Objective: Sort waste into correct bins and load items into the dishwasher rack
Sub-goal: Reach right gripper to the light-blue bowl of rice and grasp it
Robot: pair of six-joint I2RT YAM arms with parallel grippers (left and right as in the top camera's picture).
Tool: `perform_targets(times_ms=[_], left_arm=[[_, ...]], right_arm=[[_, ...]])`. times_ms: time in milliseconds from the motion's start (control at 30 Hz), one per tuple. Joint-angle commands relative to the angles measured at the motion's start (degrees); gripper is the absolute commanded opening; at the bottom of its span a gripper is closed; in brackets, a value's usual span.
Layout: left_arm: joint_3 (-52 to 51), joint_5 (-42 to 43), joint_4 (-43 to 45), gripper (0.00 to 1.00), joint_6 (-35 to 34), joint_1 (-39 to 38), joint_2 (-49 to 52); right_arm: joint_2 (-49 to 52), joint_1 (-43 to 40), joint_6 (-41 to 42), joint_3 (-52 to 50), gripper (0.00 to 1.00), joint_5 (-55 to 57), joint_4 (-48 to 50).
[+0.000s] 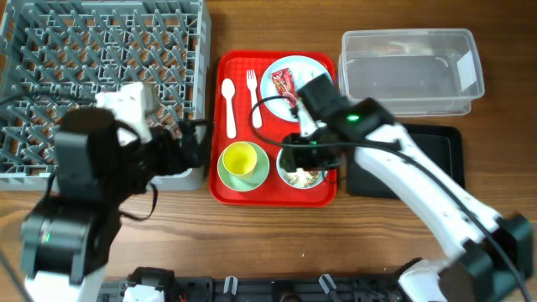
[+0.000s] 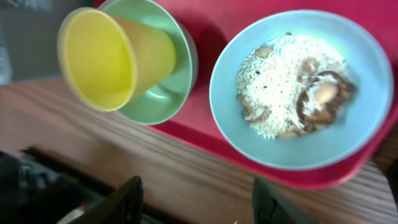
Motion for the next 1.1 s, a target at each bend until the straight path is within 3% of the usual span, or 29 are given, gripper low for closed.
perform_targets(times_ms=[0,200,400,567,800,900,1067], left_arm=[[1.4,-5.0,-1.6,1.0,1.0,0.6,-4.0],[1.4,-6.8,-6.8,1.0,1.0,0.6,-5.4],[1.4,-6.8,-9.1,1.0,1.0,0.6,-5.4],[1.4,-6.8,-9.1,1.0,1.0,0.6,-5.4],[1.4,-6.8,-9.1,1.0,1.0,0.6,-5.4],[1.4,-6.8,-9.1,1.0,1.0,0.6,-5.4],[1.4,-6.8,-9.1,1.0,1.0,0.6,-5.4]], right_arm=[[5.4,2.0,2.9,0.7,0.52,4.0,1.9],[12.1,3.2,3.0,0.7,0.42,4.1,6.6],[16.9,3.3,4.5,0.7,0.38,4.9,9.9],[19.5,3.2,6.8,0.7,0.27,9.8,11.7],[19.8,3.2,8.2,0.7,0.17,15.9,10.4],[19.7,3.3,9.1,0.7,0.04,15.3,10.6],[17.6,3.3,9.0,0.8,0.04,13.4,10.4]])
